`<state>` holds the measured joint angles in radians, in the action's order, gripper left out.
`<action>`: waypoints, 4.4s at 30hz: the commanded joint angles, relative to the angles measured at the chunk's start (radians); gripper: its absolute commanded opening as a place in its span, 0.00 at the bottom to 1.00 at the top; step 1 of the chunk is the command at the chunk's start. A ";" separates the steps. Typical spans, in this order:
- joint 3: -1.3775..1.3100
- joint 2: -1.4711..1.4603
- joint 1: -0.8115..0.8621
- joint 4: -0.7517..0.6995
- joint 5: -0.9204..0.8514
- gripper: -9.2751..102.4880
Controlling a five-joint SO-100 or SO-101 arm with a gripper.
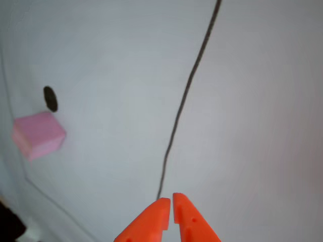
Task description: Grasp the colored block, Place it on the black dot, and then return the arm to the default position.
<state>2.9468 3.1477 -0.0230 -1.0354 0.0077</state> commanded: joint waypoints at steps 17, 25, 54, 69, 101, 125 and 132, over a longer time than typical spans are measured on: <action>-1.436 -1.236 -0.072 -0.428 0.373 0.08; -1.712 -1.681 -0.064 -0.380 0.437 0.08; -2.372 -2.189 -0.169 -0.341 0.680 0.08; -2.226 -2.111 -0.150 -0.290 0.857 0.08; -2.203 -2.137 -0.124 -0.270 0.923 0.08; -2.212 -2.192 -0.138 -0.299 0.914 0.08; -2.212 -2.192 -0.141 -0.316 0.881 0.26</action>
<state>0.7762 0.9357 -0.1534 -1.3422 0.9050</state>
